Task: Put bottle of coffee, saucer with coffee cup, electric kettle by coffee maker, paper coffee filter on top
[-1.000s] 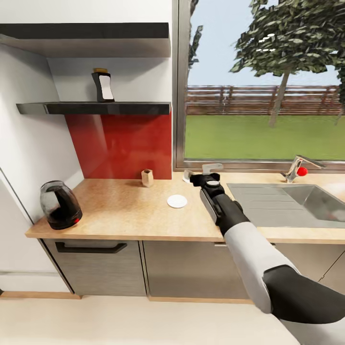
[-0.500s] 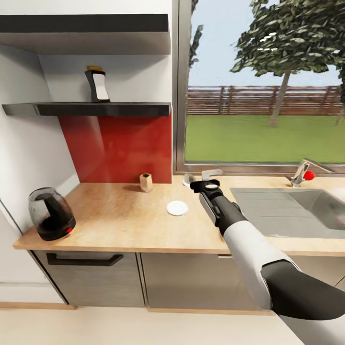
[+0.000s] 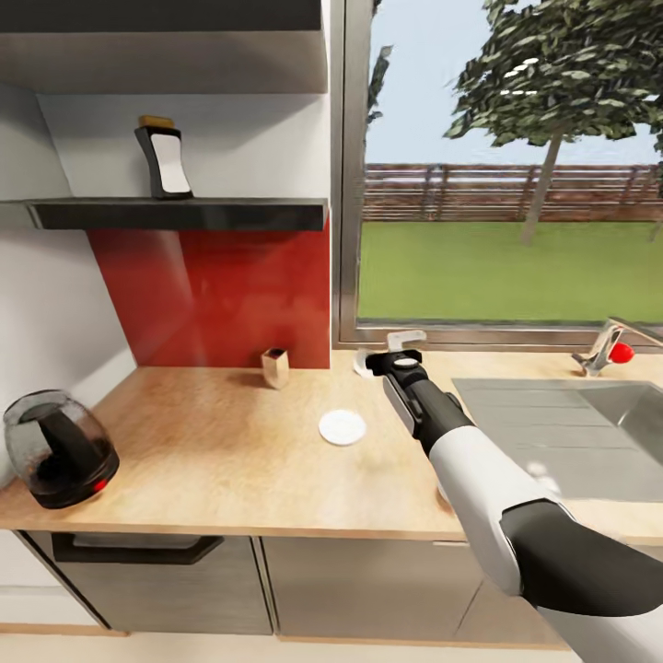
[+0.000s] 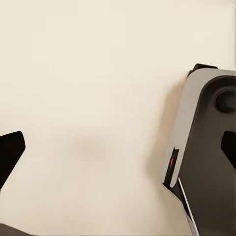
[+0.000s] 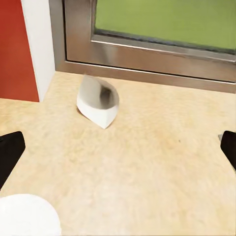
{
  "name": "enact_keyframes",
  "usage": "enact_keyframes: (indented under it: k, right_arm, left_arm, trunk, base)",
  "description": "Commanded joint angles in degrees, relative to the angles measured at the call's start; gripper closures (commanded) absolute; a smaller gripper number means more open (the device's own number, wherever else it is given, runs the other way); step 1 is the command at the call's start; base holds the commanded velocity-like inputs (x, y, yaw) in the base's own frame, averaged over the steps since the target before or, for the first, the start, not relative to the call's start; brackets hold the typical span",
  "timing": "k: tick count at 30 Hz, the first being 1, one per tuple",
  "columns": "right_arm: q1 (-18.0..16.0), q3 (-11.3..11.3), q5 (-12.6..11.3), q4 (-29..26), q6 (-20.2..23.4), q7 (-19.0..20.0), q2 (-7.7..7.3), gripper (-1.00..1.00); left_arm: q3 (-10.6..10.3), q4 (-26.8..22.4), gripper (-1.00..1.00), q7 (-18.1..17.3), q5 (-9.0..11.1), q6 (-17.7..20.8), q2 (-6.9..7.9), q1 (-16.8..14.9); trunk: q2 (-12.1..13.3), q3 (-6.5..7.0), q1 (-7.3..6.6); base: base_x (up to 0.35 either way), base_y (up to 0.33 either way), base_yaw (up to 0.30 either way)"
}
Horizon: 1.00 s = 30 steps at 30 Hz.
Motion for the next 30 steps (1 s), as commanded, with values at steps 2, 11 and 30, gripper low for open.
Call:
enact_keyframes:
  k: [2, 11, 30]
  right_arm:
    - [-0.1, 0.1, 0.0, 0.8, 0.3, -0.3, 0.00, -1.00]
    - [-0.1, 0.1, 0.0, 4.6, -2.3, -0.3, 0.00, -1.00]
    - [0.1, 0.1, -0.1, 15.2, -11.0, -0.3, -0.68, -1.00]
  left_arm:
    - [0.2, 0.1, -1.00, -0.1, 0.3, -0.2, -0.04, 0.0]
    - [0.2, 2.3, -1.00, -0.1, 0.2, 0.1, -0.09, 2.1]
    - [0.1, 2.3, -1.00, -0.1, 0.1, 4.2, -0.19, 5.5]
  trunk:
    - [-0.1, -0.13, 0.07]
    - [-0.1, -0.13, 0.07]
    - [-0.1, -0.13, 0.07]
  base:
    - [0.340, 0.000, 0.000]
    - [0.332, 0.000, 0.000]
    - [0.110, 0.000, 0.000]
